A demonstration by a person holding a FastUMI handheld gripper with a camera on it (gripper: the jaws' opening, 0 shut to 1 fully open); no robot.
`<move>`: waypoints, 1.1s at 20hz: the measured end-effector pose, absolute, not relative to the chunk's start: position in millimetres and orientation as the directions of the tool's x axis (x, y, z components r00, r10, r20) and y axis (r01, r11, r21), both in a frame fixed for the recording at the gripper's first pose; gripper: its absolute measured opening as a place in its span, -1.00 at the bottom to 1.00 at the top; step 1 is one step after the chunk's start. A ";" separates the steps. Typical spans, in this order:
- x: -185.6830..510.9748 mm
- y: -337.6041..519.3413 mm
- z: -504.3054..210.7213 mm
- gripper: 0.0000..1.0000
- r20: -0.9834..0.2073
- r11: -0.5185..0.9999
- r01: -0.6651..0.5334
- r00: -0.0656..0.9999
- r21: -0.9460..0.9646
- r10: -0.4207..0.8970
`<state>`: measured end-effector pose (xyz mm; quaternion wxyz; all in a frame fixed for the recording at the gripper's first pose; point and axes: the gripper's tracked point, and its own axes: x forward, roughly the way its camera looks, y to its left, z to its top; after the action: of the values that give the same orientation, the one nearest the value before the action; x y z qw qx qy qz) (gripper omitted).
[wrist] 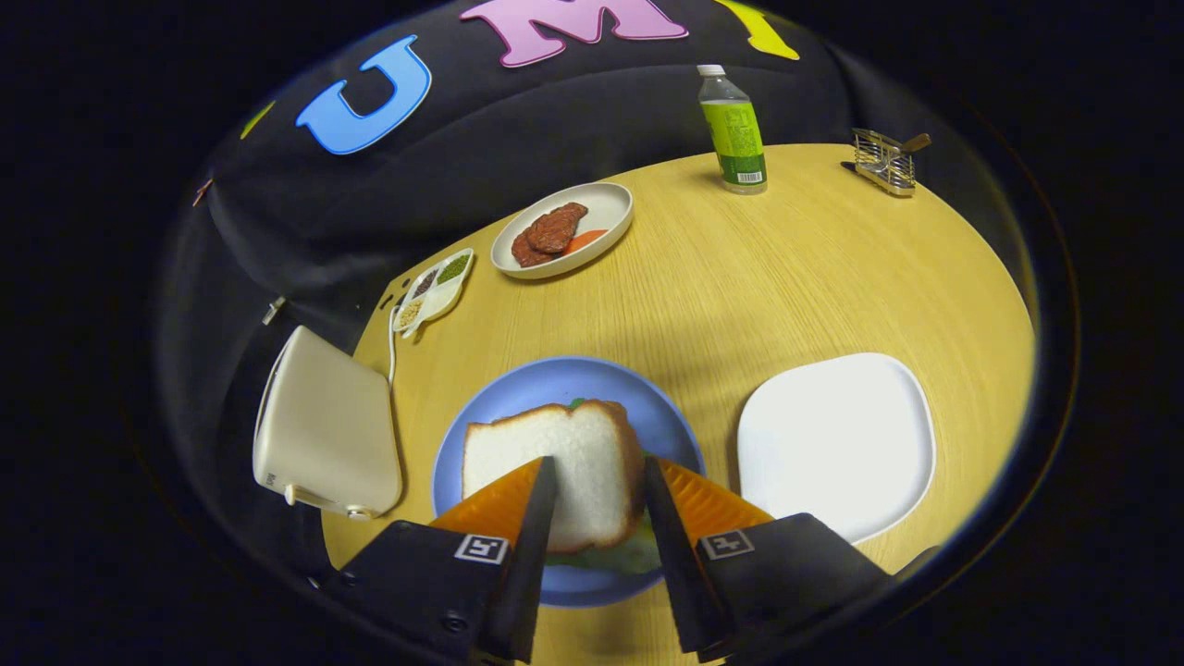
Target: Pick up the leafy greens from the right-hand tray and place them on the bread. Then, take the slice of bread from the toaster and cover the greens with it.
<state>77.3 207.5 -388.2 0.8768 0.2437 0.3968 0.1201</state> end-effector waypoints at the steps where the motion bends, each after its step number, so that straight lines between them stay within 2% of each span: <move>1: 76.1 205.9 -386.7 0.29 -0.634 0.854 -0.027 0.657 0.520 0.408; 3: 73.2 200.4 -382.6 0.48 -0.633 0.862 -0.047 0.658 0.505 0.407; 6: 69.9 189.1 -375.8 0.65 -0.632 0.876 -0.068 0.666 0.478 0.397; 7: 69.9 182.4 -372.0 0.81 -0.631 0.882 -0.071 0.672 0.466 0.387; 9: 68.9 167.6 -366.1 0.92 -0.623 0.890 -0.074 0.688 0.450 0.372; 12: 68.2 147.3 -350.8 0.92 -0.601 0.894 -0.082 0.713 0.441 0.362; 18: 69.5 130.2 -284.9 0.93 -0.478 0.896 -0.231 0.780 0.379 0.404; 22: 74.0 120.7 -223.0 0.93 -0.383 0.902 -0.275 0.835 0.332 0.396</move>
<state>74.0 120.7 -223.0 0.9486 0.1326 0.2264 0.1768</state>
